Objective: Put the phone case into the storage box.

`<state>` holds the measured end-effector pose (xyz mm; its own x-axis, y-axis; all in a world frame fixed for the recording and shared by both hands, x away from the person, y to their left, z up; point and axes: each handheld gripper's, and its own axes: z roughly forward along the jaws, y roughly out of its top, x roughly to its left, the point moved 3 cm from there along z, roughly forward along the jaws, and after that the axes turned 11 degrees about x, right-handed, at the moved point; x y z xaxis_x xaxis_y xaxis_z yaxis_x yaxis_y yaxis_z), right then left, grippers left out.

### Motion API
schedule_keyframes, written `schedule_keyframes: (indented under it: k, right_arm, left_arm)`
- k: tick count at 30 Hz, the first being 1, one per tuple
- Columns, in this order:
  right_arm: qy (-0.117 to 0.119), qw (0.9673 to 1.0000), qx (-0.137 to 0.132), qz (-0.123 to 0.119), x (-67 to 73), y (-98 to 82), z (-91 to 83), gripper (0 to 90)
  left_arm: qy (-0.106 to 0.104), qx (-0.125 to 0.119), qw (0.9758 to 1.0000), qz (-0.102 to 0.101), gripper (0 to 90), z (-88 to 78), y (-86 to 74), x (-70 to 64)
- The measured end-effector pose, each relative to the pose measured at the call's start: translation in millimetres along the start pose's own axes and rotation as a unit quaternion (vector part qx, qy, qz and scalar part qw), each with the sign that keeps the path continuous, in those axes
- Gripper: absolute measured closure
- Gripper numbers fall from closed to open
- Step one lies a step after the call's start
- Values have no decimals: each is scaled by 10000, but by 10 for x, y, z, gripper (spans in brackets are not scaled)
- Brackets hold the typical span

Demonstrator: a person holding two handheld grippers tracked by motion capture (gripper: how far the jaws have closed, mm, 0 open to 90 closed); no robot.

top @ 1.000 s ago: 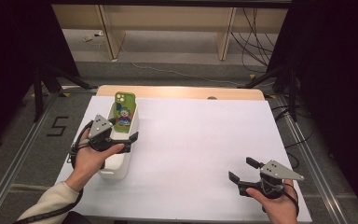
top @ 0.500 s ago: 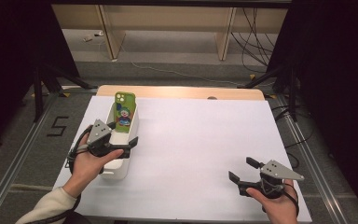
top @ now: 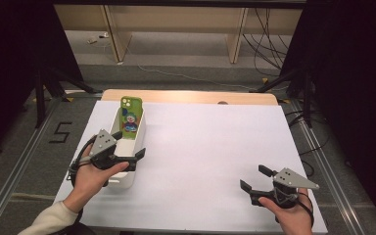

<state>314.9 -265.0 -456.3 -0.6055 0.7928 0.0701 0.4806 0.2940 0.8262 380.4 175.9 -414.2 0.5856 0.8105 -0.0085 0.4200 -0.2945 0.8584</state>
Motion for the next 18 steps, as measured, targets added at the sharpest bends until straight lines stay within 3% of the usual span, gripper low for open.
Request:
schedule_keyframes:
  k: [18]
  right_arm:
    - [-2, 10000, -29, -14, -1, 2, -1, 152]
  left_arm:
    - [-184, 0, 9998, 107, 48, -66, -91, -105]
